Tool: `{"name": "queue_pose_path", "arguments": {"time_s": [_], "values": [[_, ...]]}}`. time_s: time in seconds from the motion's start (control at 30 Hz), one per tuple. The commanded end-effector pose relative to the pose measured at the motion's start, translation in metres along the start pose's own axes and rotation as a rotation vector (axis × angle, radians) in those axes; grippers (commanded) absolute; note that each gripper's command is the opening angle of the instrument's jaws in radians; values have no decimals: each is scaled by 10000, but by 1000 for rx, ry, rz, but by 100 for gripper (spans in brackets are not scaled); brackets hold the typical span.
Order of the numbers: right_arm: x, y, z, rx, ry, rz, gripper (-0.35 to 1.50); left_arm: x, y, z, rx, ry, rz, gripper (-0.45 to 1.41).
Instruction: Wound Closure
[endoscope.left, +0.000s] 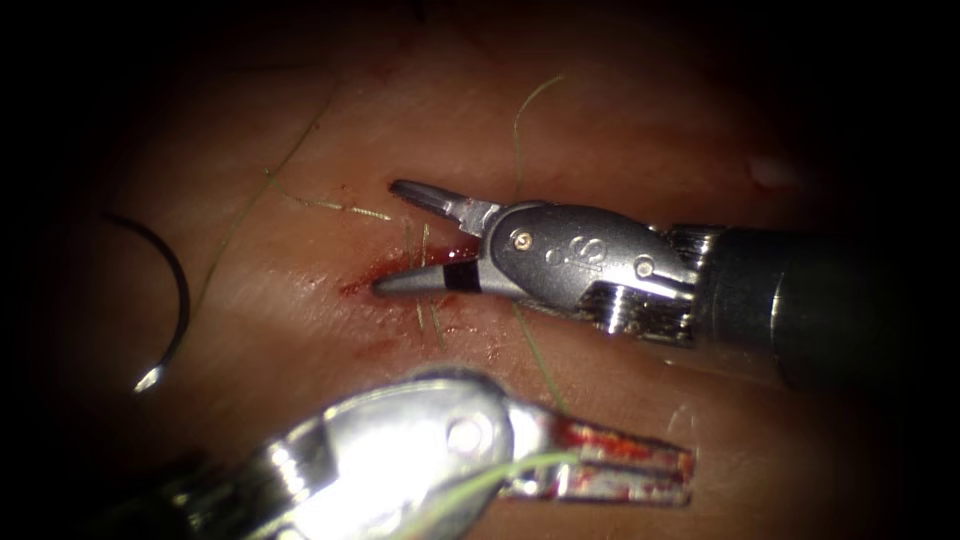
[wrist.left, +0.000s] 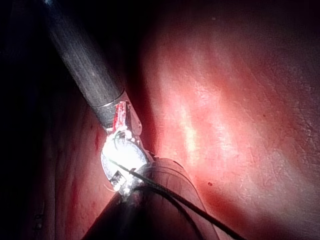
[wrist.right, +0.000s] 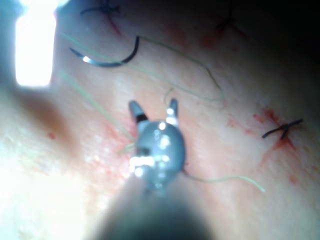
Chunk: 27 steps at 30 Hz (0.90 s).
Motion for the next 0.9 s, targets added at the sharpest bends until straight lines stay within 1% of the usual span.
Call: {"name": "queue_pose_path", "arguments": {"time_s": [0.03,0.1,0.2,0.43,0.6,0.7,0.83,0.9], "values": [[-6,-3,7,52,14,0,118,-5,-8,2,-4,-2,1,-45],[-9,-5,3,115,27,7,109,-8,-16,-5,-10,-4,0,-45],[-13,-8,-1,174,37,4,106,-14,-32,-14,5,-6,-3,-45],[-21,-14,-1,228,43,-1,104,-41,-86,-28,37,-16,-4,-45],[-30,-21,2,270,47,-5,103,-54,-129,-38,63,22,-10,-45],[-35,-23,3,292,50,-10,103,-65,-153,-41,77,28,-9,-45],[-37,-26,2,318,48,-8,98,-94,-175,-41,92,34,10,-45],[-37,-27,-1,318,57,-3,96,-109,-179,-40,99,31,5,-45]]}}
